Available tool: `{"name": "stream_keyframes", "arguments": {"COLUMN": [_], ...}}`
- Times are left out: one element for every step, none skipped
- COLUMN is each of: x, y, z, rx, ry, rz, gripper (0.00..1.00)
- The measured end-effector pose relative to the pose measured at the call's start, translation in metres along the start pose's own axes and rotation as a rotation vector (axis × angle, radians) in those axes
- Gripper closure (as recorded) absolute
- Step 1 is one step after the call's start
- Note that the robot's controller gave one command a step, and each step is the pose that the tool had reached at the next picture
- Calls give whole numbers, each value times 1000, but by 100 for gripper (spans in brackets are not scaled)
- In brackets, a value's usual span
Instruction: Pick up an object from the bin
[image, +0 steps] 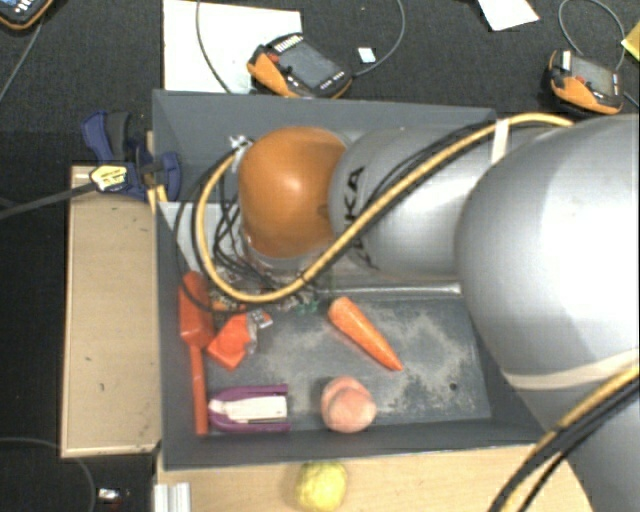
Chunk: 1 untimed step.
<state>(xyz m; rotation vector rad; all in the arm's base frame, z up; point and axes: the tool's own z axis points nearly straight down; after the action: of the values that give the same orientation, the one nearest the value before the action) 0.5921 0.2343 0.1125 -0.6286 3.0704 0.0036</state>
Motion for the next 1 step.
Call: {"name": "stream_keyframes", "arguments": {"x": [2], "y": [5], "z": [11], "rx": [6], "ry": [0], "rz": [-316], "gripper": [0]}}
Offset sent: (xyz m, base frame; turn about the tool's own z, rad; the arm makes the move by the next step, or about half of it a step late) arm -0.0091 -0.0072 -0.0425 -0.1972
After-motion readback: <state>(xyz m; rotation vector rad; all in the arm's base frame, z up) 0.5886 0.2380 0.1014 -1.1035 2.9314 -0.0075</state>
